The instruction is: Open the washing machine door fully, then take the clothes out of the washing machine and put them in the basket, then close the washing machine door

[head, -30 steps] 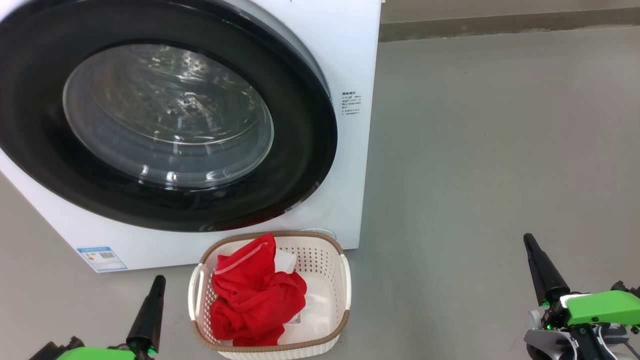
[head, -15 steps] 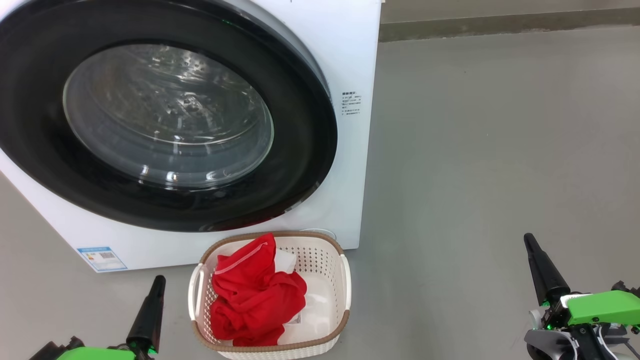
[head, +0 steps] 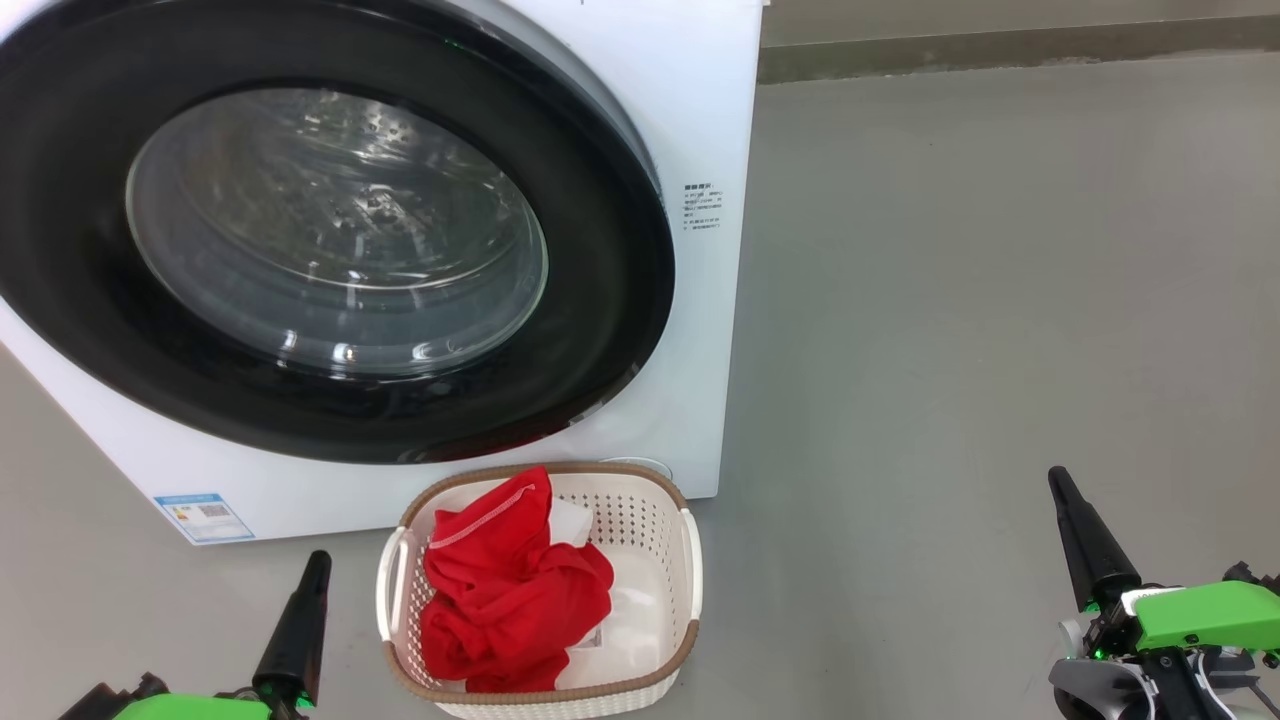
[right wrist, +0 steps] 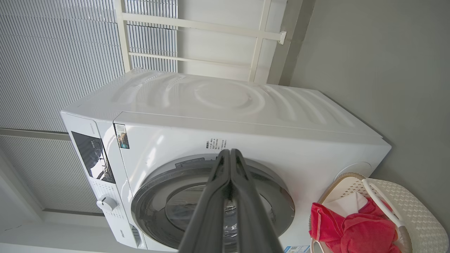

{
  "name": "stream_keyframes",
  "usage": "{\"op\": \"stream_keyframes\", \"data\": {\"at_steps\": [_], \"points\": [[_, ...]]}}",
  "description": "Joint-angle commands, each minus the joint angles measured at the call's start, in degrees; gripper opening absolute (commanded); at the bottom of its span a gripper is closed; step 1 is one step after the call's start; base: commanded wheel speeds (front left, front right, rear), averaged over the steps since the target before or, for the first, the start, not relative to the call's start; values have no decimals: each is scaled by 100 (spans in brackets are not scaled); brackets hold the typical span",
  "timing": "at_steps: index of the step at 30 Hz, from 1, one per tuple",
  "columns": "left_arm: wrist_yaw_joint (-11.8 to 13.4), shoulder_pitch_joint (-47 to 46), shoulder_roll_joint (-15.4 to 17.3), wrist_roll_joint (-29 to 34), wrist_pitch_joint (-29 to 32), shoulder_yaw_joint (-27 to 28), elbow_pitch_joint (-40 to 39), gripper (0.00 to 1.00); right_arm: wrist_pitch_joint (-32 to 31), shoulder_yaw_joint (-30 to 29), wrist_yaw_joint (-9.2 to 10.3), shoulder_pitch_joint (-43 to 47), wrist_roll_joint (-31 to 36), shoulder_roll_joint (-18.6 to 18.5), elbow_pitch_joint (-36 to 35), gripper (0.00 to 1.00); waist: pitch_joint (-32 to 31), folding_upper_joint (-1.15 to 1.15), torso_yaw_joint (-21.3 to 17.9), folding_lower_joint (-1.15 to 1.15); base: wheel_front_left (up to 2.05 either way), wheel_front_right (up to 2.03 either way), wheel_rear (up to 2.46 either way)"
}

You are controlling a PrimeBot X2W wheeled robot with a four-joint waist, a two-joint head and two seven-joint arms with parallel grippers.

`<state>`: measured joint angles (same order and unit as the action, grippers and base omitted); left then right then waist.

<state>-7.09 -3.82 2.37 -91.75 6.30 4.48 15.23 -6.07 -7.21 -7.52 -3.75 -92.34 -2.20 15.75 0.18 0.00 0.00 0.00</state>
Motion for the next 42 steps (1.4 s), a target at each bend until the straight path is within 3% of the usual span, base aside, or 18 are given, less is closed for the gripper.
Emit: {"op": "stream_keyframes", "data": {"at_steps": [1,42], "points": [[-40,-237,53,-38,22,208,-120,0,-32,82,3,-242,7,-81,-173,0,0,0,0,0,0,0,0],[-40,-237,52,-37,23,210,-120,0,-39,72,3,-243,15,-74,-173,0,0,0,0,0,0,0,0]]}}
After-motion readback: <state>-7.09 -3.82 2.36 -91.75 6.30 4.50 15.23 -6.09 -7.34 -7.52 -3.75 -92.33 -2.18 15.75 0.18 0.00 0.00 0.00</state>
